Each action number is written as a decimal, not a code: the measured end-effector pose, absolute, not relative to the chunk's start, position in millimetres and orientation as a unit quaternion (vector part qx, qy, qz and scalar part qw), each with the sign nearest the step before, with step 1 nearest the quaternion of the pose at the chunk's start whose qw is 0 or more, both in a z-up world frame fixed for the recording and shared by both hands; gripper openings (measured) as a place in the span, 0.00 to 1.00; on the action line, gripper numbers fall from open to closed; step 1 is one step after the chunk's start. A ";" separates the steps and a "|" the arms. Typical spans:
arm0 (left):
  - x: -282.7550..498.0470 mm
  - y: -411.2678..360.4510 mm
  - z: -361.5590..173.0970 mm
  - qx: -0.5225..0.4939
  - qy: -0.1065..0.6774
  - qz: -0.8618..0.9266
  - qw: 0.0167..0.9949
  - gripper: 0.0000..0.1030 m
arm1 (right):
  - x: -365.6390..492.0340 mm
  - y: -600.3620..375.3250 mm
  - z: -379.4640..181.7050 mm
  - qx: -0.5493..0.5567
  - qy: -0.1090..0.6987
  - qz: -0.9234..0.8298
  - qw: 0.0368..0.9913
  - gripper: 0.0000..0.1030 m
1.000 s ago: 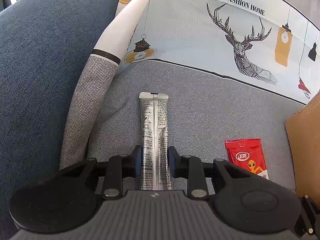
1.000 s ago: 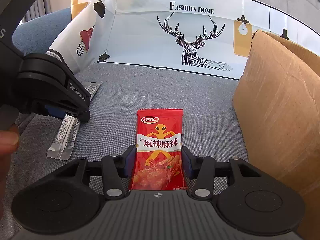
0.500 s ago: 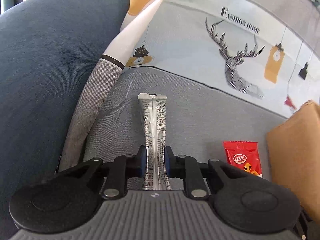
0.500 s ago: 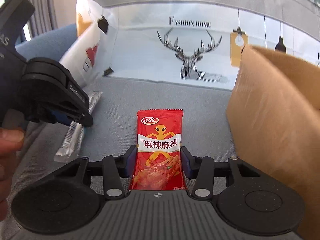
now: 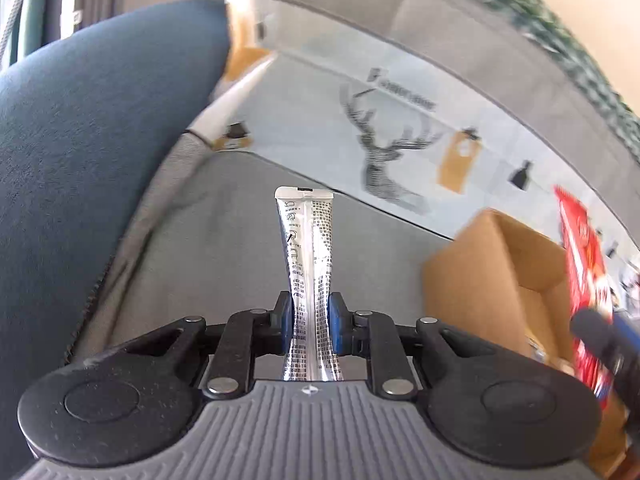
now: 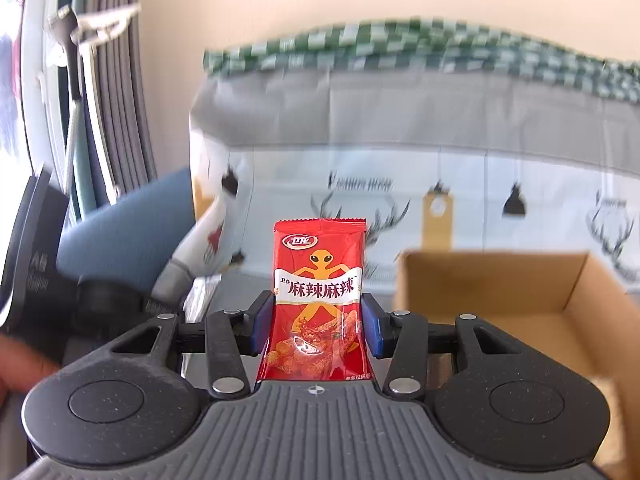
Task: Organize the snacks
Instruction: 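Carry the silver packet in the left gripper and red packet in the right over the box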
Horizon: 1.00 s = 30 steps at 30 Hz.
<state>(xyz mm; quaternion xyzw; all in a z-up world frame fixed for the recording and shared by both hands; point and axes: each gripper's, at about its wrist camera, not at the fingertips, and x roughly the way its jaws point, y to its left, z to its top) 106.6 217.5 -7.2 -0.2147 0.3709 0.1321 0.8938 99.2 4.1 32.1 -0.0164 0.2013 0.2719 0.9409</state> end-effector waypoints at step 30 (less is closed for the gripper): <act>160.9 81.7 25.2 -0.185 0.296 -0.034 0.936 0.19 | 130.9 -193.8 20.4 -0.015 0.194 0.122 0.973 0.46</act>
